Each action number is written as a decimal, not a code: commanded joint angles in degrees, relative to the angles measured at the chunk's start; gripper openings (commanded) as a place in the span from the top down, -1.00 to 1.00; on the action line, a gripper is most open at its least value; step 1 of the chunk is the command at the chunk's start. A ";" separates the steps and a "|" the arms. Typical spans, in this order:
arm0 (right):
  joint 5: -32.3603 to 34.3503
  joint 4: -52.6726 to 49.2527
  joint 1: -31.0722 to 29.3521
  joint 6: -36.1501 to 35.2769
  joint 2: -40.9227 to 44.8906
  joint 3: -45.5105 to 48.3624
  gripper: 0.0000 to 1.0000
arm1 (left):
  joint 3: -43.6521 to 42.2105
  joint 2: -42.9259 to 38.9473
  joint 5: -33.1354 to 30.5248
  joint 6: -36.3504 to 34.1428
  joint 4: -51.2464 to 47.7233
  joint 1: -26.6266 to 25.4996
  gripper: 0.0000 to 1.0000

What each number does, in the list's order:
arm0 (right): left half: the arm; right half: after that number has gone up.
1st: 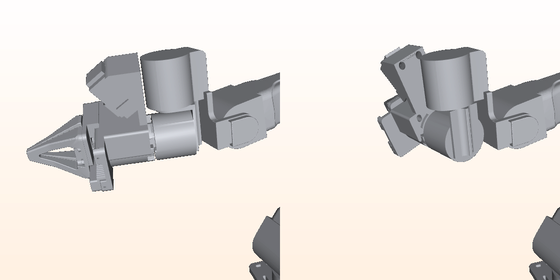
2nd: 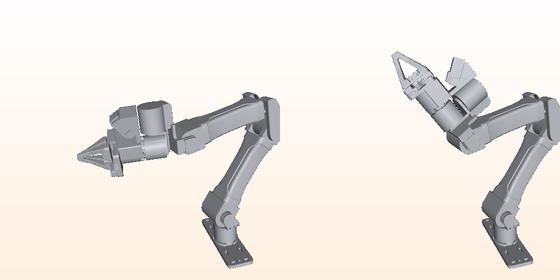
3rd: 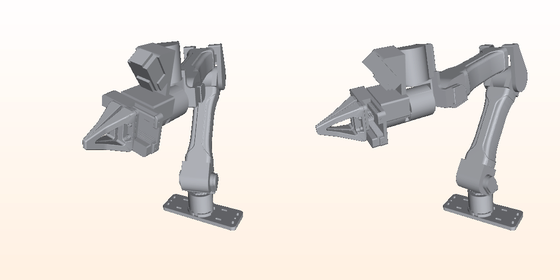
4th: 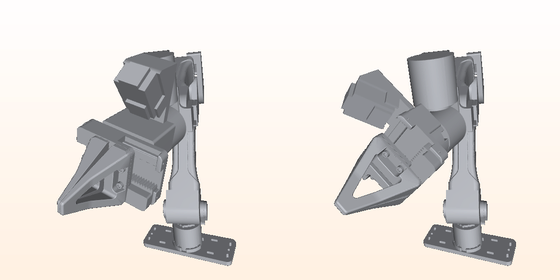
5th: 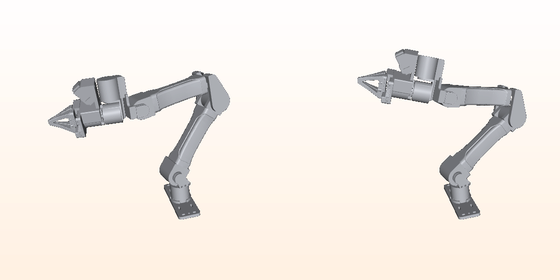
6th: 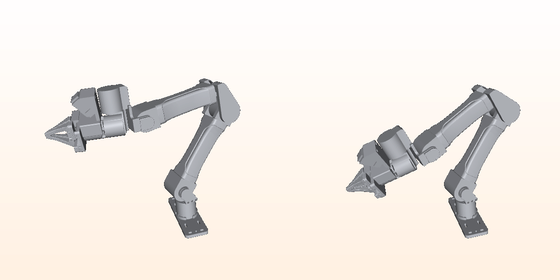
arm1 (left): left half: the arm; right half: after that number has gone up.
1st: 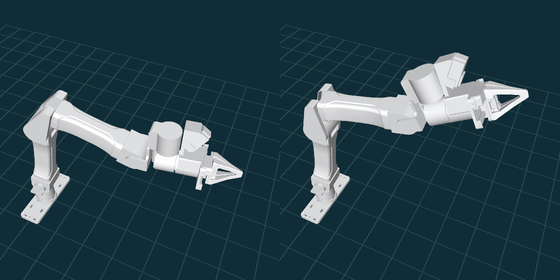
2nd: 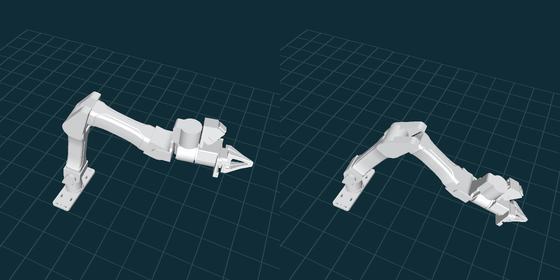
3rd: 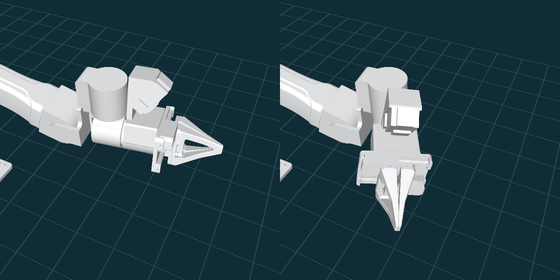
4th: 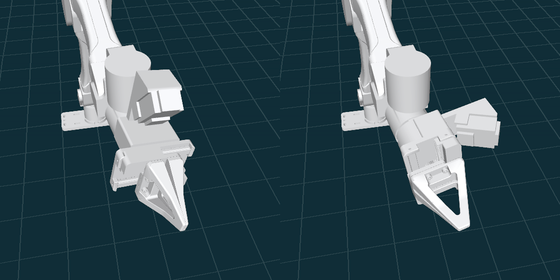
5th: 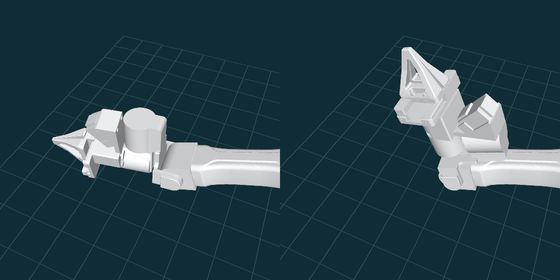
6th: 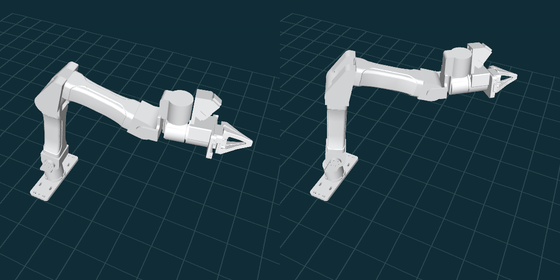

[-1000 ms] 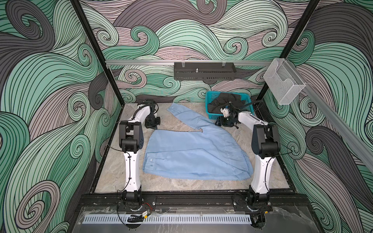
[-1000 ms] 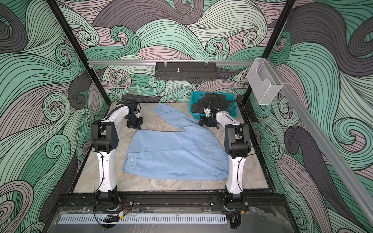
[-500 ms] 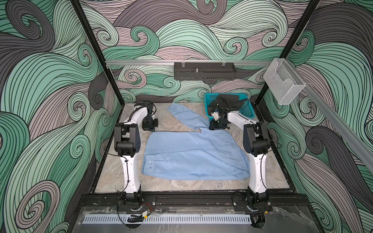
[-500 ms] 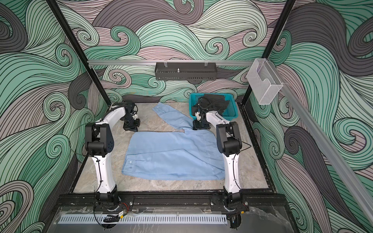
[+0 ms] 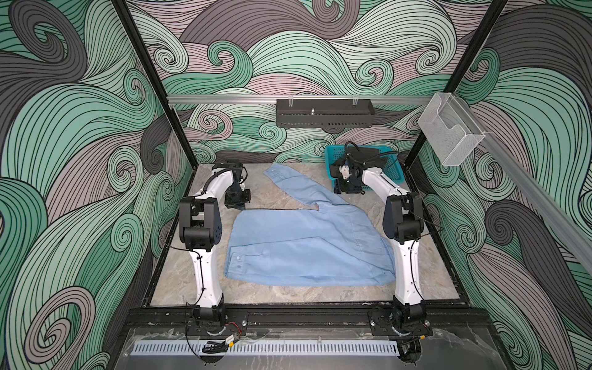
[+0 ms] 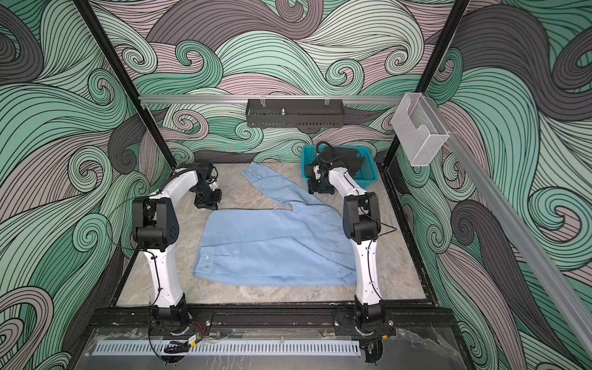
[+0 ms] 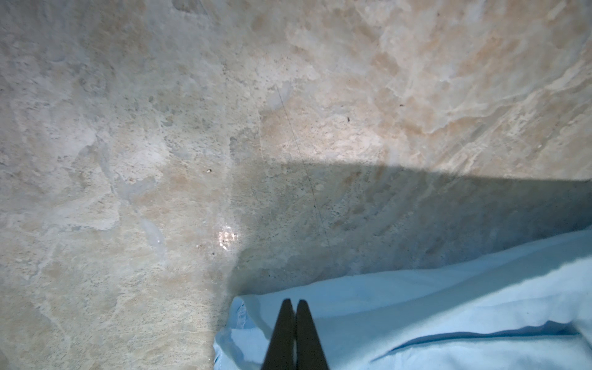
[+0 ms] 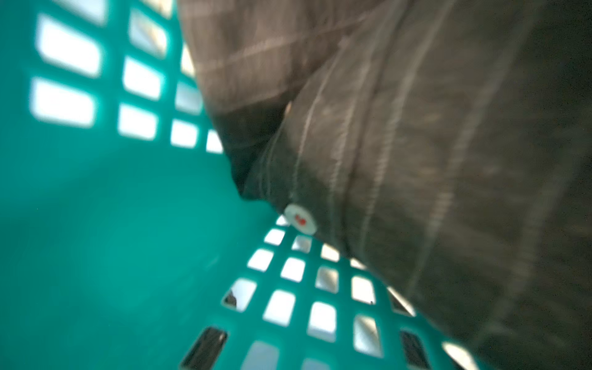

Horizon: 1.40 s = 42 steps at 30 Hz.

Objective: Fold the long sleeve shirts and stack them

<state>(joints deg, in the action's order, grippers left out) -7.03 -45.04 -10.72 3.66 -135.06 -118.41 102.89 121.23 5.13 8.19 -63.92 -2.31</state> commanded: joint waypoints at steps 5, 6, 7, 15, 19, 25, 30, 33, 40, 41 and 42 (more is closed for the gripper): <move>-2.00 -5.21 0.82 1.19 -3.77 -7.57 -0.32 | 1.43 -1.51 -0.55 0.51 -2.44 0.55 1.00; -2.12 -5.23 0.51 1.02 -3.34 -6.48 -0.30 | 1.43 -1.60 -0.64 0.47 -2.53 0.55 1.00; -2.11 -5.17 0.07 0.62 -2.75 -5.11 -0.29 | 1.35 -1.89 -0.79 0.65 -2.55 0.50 1.00; 0.37 1.98 -1.77 1.61 5.57 10.42 -0.40 | -3.13 -6.33 -2.39 2.94 -2.10 2.28 1.00; 0.27 2.15 -3.19 2.51 6.63 14.16 -0.52 | -8.36 -8.68 -3.54 3.96 -1.65 4.97 1.00; 0.31 3.33 -6.42 2.84 9.10 15.34 -0.47 | -10.41 -8.16 -3.98 3.89 -1.84 5.56 1.00; 3.54 1.94 -8.97 1.73 6.19 6.76 -0.39 | -8.25 -6.08 -3.82 3.78 -2.96 5.56 1.00; 5.19 -1.07 -11.15 -0.81 1.38 -1.65 -0.38 | -8.06 -5.92 -3.12 3.78 -2.73 5.56 1.00; 8.43 -7.17 -14.15 -4.88 -11.34 -21.33 -0.39 | -7.79 -6.17 -2.07 3.77 -2.44 5.56 1.00; 8.40 -7.84 -14.15 -4.83 -13.00 -24.04 -0.41 | -7.72 -6.15 -1.98 3.75 -2.49 5.56 1.00; 8.50 -8.50 -14.08 -4.68 -14.40 -26.22 -0.42 | -7.71 -6.12 -2.01 3.71 -2.50 5.56 1.00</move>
<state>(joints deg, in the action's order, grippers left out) -1.08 -48.84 -25.52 0.58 -145.64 -140.14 93.32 114.69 2.22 11.22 -64.69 3.46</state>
